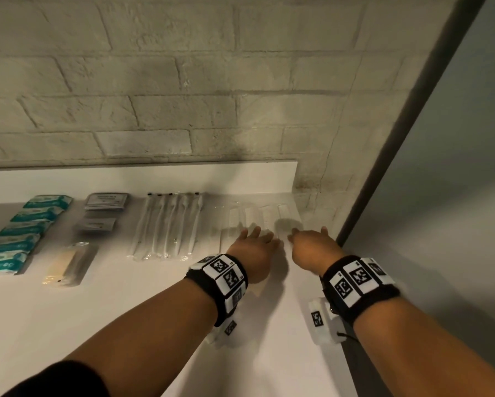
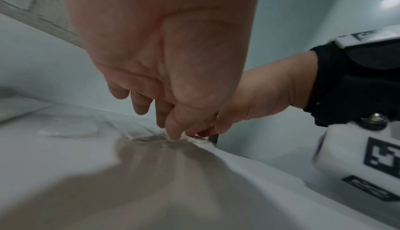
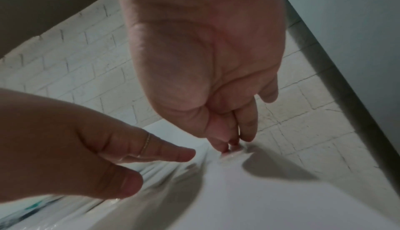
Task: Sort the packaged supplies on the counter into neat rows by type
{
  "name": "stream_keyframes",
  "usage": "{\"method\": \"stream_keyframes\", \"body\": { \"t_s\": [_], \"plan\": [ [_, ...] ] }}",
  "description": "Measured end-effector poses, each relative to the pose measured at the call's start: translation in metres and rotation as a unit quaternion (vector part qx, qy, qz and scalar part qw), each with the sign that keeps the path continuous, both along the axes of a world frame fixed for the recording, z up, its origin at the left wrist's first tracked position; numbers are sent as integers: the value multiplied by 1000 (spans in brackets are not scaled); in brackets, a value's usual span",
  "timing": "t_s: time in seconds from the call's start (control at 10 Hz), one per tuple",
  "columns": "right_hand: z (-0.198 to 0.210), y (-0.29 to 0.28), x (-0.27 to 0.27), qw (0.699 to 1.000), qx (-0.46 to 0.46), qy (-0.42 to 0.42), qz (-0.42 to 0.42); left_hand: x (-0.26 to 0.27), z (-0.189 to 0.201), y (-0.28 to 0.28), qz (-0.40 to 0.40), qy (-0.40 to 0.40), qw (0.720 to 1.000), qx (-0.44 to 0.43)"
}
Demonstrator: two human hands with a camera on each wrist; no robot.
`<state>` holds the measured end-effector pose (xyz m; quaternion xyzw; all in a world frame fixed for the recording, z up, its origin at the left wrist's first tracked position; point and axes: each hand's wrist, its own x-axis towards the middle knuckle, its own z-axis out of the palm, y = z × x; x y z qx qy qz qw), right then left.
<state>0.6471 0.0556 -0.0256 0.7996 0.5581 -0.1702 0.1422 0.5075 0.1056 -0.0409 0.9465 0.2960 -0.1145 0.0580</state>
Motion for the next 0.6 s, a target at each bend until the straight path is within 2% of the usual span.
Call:
{"method": "stream_keyframes", "body": {
  "t_s": [0.4, 0.5, 0.6],
  "plan": [
    [-11, -2, 1, 1000, 9, 15, 8, 2, -3, 1, 5, 31, 999, -7],
    [-7, -8, 2, 998, 39, 45, 8, 2, -3, 1, 8, 14, 1000, 0],
    [-1, -23, 2, 988, 120, 92, -19, -3, -3, -6, 10, -26, 1000, 3]
  ]
}}
